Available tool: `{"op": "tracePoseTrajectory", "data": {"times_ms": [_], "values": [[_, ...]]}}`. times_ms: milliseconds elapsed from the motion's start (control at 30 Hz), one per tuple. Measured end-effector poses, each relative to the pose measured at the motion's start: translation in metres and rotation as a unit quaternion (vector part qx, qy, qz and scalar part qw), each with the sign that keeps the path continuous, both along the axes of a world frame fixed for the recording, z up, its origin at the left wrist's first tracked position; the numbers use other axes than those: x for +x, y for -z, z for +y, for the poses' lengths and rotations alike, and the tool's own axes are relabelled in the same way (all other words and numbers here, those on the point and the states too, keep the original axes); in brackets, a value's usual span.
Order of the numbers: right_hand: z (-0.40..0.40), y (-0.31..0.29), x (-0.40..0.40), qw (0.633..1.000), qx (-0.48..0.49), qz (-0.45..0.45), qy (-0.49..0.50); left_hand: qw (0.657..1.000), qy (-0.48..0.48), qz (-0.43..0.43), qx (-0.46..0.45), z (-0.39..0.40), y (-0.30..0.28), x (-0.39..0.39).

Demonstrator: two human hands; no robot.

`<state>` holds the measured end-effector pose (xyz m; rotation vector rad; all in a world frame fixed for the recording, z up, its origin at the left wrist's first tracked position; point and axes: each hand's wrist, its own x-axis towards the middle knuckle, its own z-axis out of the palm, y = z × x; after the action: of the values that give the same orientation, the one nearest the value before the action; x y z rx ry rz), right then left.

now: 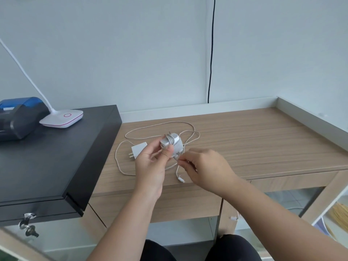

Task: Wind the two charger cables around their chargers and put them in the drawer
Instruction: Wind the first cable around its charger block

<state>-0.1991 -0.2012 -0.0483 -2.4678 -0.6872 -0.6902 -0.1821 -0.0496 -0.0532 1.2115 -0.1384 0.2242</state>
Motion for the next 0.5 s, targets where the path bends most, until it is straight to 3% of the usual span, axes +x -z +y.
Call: {"op": "tracePoseTrajectory", "data": {"times_ms": [100,267,500], "values": [[-0.012,-0.022,0.000,0.998,-0.062,-0.015,-0.001,0.992,0.001,-0.037,0.118,0.006,-0.001,-0.001],[-0.026,-0.049,0.000,0.993,-0.101,-0.053,-0.031,0.971,0.029,-0.071,0.225,0.016,-0.008,-0.002],[-0.033,-0.059,0.007,0.992,-0.077,-0.045,-0.086,0.946,0.062,-0.093,0.304,0.018,-0.018,-0.006]]}}
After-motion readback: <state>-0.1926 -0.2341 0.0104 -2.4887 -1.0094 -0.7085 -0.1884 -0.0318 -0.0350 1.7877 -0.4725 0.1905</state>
